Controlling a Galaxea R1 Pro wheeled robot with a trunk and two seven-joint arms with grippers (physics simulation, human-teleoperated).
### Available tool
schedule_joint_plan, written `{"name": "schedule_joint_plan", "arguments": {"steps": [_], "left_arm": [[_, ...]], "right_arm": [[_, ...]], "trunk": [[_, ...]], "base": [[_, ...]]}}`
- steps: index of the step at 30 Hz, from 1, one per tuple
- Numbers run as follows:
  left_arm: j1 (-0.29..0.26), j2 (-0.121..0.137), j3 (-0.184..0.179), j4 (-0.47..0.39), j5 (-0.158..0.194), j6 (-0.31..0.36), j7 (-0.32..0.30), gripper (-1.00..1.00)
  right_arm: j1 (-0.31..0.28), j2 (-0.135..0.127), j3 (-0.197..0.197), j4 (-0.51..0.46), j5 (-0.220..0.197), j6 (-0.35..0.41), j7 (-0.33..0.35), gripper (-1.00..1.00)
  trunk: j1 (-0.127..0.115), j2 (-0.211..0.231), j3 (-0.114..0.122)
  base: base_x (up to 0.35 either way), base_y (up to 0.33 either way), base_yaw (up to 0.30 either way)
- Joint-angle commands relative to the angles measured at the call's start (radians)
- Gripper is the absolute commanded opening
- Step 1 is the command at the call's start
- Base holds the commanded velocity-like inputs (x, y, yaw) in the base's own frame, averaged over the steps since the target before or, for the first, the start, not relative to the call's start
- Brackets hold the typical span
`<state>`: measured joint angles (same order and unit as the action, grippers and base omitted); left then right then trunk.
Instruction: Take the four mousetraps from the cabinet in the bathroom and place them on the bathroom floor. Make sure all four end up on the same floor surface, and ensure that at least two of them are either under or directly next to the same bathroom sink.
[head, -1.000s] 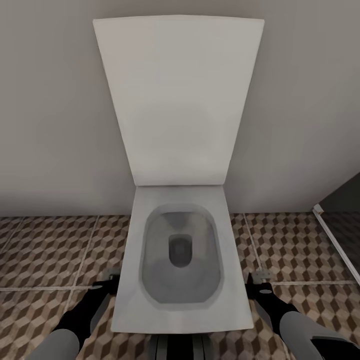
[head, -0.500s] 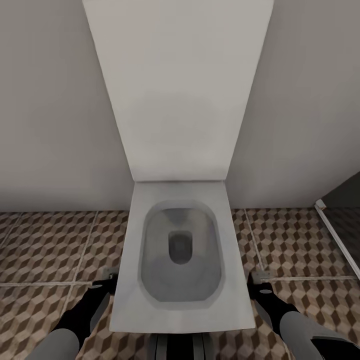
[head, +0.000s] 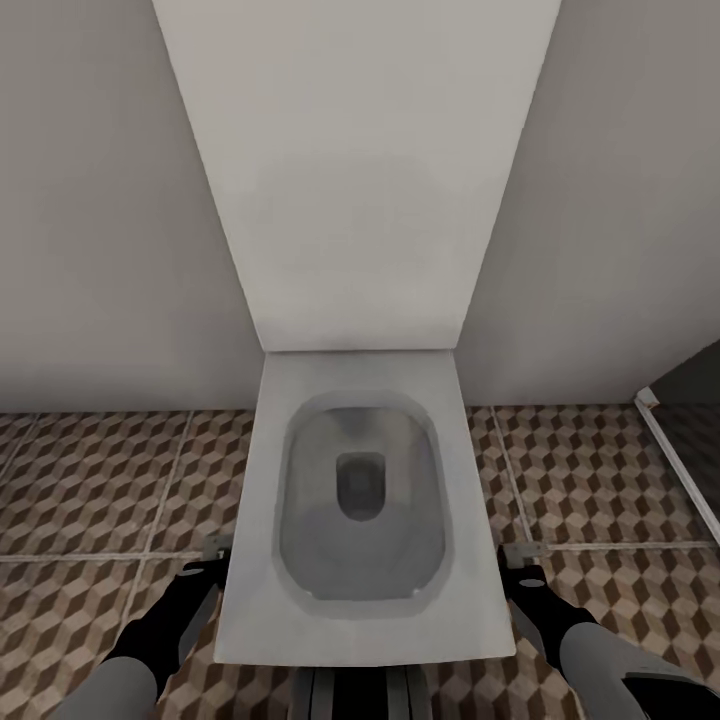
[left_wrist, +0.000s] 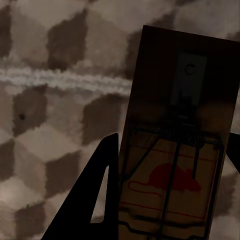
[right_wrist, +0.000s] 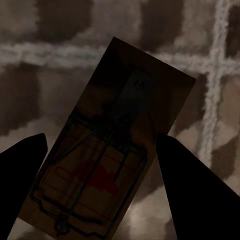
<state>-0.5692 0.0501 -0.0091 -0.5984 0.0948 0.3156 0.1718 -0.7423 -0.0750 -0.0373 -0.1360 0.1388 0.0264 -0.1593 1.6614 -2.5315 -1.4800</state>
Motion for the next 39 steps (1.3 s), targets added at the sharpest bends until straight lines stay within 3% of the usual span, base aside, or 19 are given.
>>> {"name": "schedule_joint_plan", "arguments": {"steps": [1, 13, 21, 31, 39], "left_arm": [[0.0, 0.0, -0.002, -0.002, 0.008, 0.006, 0.008, -1.0], [0.0, 0.004, -0.001, -0.003, 0.007, 0.005, 0.009, -1.0], [0.0, 0.037, 0.02, -0.007, 0.009, 0.004, 0.008, -1.0], [0.0, 0.049, 0.027, -0.026, 0.009, 0.005, 0.008, -1.0], [0.0, 0.047, 0.027, -0.026, 0.01, 0.005, 0.008, -1.0]], "right_arm": [[0.0, 0.0, -0.004, -0.001, 0.01, 0.003, -0.002, -1.0], [0.0, -0.001, -0.004, -0.001, 0.009, 0.003, -0.001, -1.0], [0.0, -0.007, -0.007, -0.001, 0.007, 0.003, -0.001, -1.0], [0.0, -0.006, -0.009, -0.001, 0.007, 0.003, 0.0, -1.0], [0.0, -0.006, -0.009, -0.001, 0.007, 0.002, 0.0, -1.0]], "trunk": [[0.0, 0.0, -0.001], [0.0, 0.0, -0.001], [0.0, 0.0, -0.001], [0.0, 0.0, -0.001], [0.003, -0.002, -0.032]], "base": [[0.0, 0.0, 0.0], [0.0, 0.0, 0.0], [0.0, 0.0, 0.0], [0.0, 0.0, 0.0], [0.0, 0.0, 0.0]]}}
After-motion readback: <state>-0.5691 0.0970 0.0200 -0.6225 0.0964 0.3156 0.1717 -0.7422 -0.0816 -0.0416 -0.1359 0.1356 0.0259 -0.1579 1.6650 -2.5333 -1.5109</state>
